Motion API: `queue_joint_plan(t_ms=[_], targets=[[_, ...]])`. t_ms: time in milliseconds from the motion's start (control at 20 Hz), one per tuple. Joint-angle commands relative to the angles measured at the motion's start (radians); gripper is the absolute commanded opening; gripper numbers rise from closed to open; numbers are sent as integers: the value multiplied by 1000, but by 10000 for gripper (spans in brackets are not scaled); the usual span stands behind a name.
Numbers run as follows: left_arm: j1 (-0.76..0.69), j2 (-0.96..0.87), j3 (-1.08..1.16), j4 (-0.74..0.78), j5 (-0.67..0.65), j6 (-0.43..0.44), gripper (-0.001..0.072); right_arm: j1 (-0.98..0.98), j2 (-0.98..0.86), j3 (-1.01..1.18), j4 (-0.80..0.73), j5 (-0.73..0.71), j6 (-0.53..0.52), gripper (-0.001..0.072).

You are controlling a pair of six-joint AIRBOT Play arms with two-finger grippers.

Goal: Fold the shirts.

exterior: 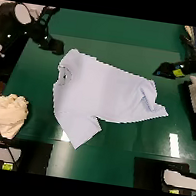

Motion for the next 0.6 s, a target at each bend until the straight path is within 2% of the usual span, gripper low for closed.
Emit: queue_joint_plan(t_ms=[0, 150, 400, 500, 550], targets=[[0, 134, -199, 22, -77, -35, 478, -79, 159, -161, 63, 39, -55, 344], [0, 295, -460, 22, -68, -93, 478, -147, 290, -296, 96, 38, -78, 344], [0, 567, -874, -43, 58, -267, 479, -203, 436, -435, 93, 12, -98, 344], [0, 612, -985, -111, 93, -284, 553, -204, 468, -459, 93, -14, -98, 343], [0, 615, -1030, -151, 109, -284, 557, -204, 475, -462, 93, -14, -98, 343]])
